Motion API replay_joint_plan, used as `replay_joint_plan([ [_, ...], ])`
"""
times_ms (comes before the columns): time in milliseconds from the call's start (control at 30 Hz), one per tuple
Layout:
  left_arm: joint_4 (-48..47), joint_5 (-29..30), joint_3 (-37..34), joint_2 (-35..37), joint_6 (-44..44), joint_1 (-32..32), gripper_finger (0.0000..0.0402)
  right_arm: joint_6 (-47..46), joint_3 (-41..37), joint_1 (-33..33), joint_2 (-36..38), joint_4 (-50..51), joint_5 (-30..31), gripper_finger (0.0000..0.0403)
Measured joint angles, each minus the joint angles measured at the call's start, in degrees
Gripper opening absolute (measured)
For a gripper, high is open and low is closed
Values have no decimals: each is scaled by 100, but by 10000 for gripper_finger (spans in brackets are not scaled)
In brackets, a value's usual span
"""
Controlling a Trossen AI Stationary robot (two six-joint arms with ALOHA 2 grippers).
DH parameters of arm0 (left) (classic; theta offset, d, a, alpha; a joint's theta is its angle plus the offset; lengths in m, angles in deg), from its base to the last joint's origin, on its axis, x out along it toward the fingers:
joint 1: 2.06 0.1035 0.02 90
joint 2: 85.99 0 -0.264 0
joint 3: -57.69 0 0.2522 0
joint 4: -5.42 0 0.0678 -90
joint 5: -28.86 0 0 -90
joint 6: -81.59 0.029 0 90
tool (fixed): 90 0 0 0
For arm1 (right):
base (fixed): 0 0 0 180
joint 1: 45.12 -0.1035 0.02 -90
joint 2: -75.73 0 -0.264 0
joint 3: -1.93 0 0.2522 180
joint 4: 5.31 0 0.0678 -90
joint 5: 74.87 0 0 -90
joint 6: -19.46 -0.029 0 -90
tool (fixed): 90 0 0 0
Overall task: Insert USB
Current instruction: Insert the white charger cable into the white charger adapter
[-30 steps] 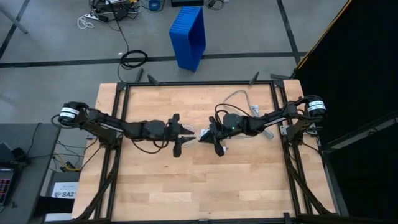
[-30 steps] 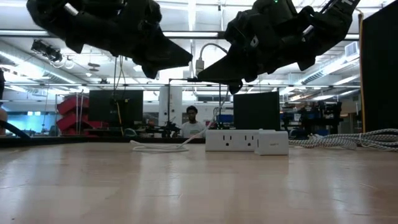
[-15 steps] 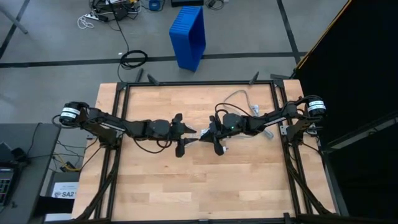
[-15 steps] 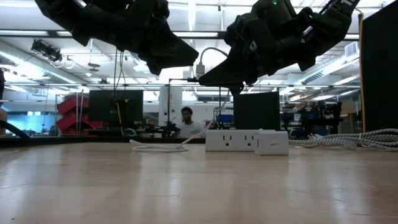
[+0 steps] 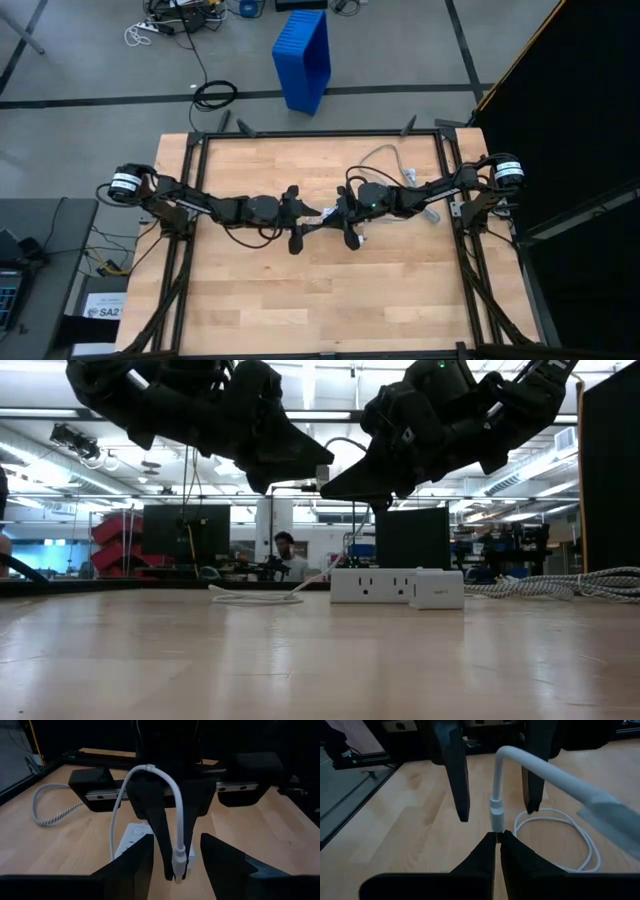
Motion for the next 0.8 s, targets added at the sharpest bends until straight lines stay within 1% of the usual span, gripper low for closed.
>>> replay_joint_plan([
  [667, -156, 4, 0, 0, -64, 177, 147, -3, 0, -2, 0, 12, 0, 0],
  [800, -177, 2, 0, 0, -66, 177, 137, -3, 0, -2, 0, 9, 2, 0],
])
